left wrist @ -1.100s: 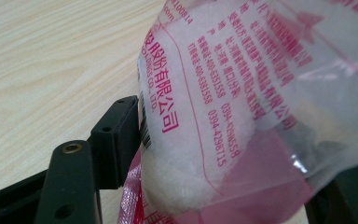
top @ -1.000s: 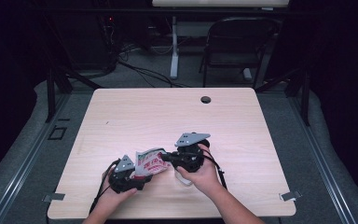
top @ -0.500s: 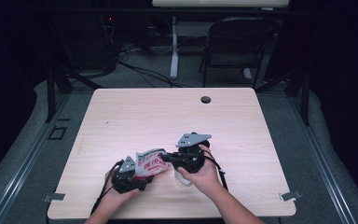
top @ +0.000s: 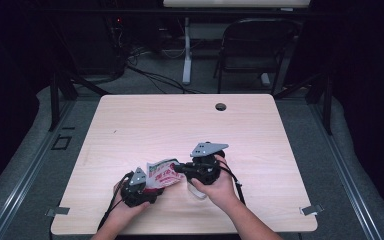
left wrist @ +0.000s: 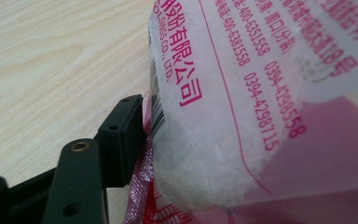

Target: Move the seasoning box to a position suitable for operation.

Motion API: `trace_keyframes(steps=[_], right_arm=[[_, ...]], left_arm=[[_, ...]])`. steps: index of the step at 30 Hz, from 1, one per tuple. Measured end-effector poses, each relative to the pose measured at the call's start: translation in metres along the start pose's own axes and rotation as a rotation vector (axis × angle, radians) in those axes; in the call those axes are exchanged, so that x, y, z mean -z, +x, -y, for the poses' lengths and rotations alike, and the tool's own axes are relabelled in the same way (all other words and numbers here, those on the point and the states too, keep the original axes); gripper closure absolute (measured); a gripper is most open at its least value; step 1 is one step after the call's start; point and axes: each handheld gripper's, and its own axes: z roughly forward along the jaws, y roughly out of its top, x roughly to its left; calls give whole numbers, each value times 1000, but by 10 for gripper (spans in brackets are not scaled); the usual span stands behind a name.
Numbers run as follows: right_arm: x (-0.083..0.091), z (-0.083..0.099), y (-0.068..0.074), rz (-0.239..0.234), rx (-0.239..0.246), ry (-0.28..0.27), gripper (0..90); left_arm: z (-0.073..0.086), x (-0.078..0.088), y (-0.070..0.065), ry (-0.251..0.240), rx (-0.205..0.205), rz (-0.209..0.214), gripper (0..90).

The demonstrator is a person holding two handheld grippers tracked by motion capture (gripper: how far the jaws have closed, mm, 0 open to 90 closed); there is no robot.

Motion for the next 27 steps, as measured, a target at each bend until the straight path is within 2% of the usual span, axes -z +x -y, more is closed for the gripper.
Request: trace_keyframes(steps=[3,5,11,22,27], right_arm=[[0,0,1,-1,-2,-3,900],[1,0,2,1,2,-2,900],[1,0,2,4,4,0,900],[3,0,2,7,9,0,900],[6,1,1,4,8,-15,900]], left_arm=[[0,0,0,-3,-11,0,455],[0,0,-2,0,-21,3,512],[0,1,-3,2,-35,-6,555],[-1,0,-5,-6,-31,-18,596],[-5,3,-8,-2,-55,-41,607]])
